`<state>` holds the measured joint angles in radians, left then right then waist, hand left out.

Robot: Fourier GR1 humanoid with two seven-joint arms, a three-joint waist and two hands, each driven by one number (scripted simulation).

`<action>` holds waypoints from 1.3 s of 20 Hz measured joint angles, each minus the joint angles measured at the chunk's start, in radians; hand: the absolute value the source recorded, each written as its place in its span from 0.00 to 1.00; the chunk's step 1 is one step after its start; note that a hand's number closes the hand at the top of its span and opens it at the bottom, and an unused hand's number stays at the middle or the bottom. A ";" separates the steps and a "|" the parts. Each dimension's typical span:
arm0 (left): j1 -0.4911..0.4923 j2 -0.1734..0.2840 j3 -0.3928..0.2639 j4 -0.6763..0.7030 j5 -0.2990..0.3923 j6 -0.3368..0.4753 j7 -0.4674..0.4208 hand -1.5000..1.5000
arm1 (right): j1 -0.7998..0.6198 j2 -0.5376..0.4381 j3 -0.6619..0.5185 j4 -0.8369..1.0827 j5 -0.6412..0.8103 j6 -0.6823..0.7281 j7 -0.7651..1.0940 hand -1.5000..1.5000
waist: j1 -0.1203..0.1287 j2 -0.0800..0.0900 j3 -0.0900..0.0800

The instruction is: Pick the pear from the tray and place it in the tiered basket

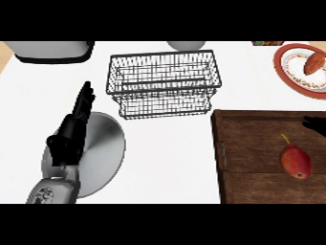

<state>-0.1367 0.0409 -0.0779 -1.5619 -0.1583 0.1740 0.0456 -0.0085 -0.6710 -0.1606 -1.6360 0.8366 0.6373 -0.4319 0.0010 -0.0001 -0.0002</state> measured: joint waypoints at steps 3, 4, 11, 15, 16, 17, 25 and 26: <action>-0.009 -0.008 0.004 0.017 -0.002 0.002 -0.006 0.50 | -0.002 0.001 0.000 -0.010 -0.004 0.019 0.007 0.00 | -0.001 0.000 0.000; -0.008 -0.004 0.008 0.015 0.000 -0.003 -0.004 0.50 | -0.003 0.013 0.012 -0.013 0.003 0.018 0.016 0.00 | -0.002 0.000 0.000; 0.001 -0.007 0.014 0.014 -0.006 -0.009 -0.016 0.50 | -0.006 0.052 0.034 -0.023 0.024 0.041 0.049 0.00 | -0.002 0.000 0.000; -0.005 -0.024 -0.010 -0.001 -0.023 0.011 0.007 0.50 | -0.017 0.066 0.048 0.004 0.052 0.027 0.044 0.00 | -0.001 0.000 0.000; -0.016 -0.015 0.001 -0.007 -0.016 0.002 0.017 0.50 | -0.029 0.059 0.044 0.015 0.050 0.032 0.040 0.00 | -0.001 0.000 0.000; -0.001 -0.017 -0.005 -0.019 -0.017 -0.001 0.016 0.50 | -0.040 0.065 0.055 0.044 0.064 0.018 0.035 0.00 | 0.000 0.000 0.000; 0.024 -0.017 -0.006 -0.060 -0.022 -0.014 0.035 0.50 | -0.073 0.124 0.083 0.125 0.117 -0.013 0.018 0.00 | 0.000 0.000 0.000; 0.023 -0.018 -0.001 -0.040 -0.018 -0.017 0.015 0.50 | -0.064 0.126 0.082 0.126 0.120 -0.019 0.009 0.00 | 0.000 0.000 0.000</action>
<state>-0.1133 0.0230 -0.0787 -1.6023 -0.1764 0.1573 0.0609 -0.0720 -0.5449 -0.0791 -1.5102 0.9567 0.6179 -0.4232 0.0006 -0.0002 0.0001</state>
